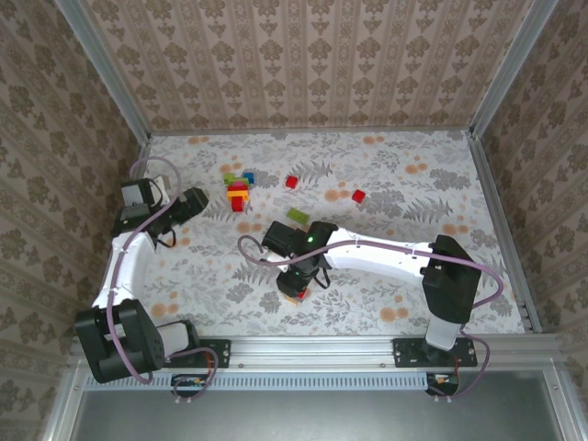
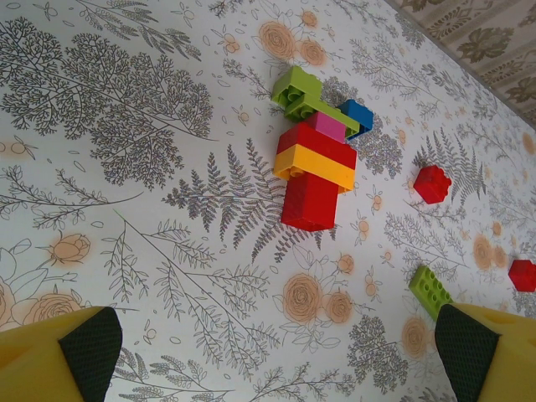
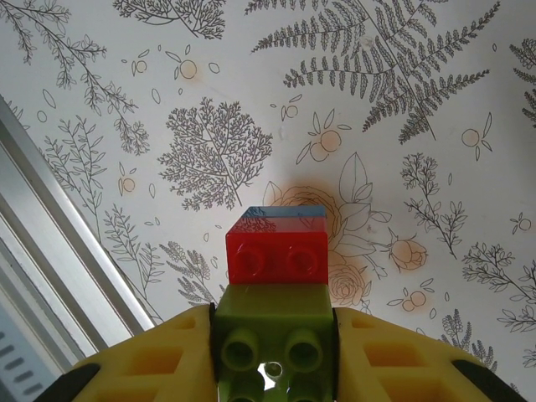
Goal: Assemble a carrot with lego
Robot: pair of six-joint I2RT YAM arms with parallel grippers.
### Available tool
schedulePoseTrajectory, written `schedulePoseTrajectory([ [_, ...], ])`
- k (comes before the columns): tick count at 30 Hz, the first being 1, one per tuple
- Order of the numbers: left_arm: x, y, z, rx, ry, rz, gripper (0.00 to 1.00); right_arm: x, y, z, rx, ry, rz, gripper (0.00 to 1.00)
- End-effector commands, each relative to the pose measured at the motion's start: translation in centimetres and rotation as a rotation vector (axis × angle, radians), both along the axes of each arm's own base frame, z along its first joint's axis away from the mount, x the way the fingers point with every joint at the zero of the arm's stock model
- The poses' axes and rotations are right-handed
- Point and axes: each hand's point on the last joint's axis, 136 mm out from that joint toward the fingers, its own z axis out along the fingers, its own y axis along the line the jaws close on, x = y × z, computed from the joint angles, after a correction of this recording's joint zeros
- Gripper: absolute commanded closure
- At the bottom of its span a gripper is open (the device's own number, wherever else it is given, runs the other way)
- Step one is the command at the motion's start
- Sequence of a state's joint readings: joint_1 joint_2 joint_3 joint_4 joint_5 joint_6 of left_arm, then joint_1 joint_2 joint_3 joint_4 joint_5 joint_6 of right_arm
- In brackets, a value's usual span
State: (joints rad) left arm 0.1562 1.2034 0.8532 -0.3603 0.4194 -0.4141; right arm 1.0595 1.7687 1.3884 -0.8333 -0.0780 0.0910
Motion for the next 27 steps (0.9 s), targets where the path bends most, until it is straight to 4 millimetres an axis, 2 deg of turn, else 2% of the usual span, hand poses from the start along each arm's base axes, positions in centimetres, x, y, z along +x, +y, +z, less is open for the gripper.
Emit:
schedulePoseTrajectory([
  [1,0.3,-0.4,1.0,0.009,-0.027,-0.028,0.0,-1.8,-3.3,-4.7,-0.197,0.082,-0.015,0.68],
  [11,0.3,-0.4,1.1,0.01,-0.028,-0.027,0.0,-3.5,-5.5,-8.0,-0.309,0.13,-0.004,0.68],
  [17,0.4,-0.4,1.1,0.01,-0.03,-0.027,0.0,-4.2,-6.1,-9.0,-0.349,0.145,0.013,0.68],
  [22,0.4,-0.4,1.1,0.011,-0.03,-0.028,0.0,-4.2,-5.6,-8.2,-0.317,0.134,0.015,0.68],
  [27,0.4,-0.4,1.1,0.01,-0.029,-0.027,0.0,-3.4,-4.1,-5.0,-0.232,0.091,0.026,0.68],
])
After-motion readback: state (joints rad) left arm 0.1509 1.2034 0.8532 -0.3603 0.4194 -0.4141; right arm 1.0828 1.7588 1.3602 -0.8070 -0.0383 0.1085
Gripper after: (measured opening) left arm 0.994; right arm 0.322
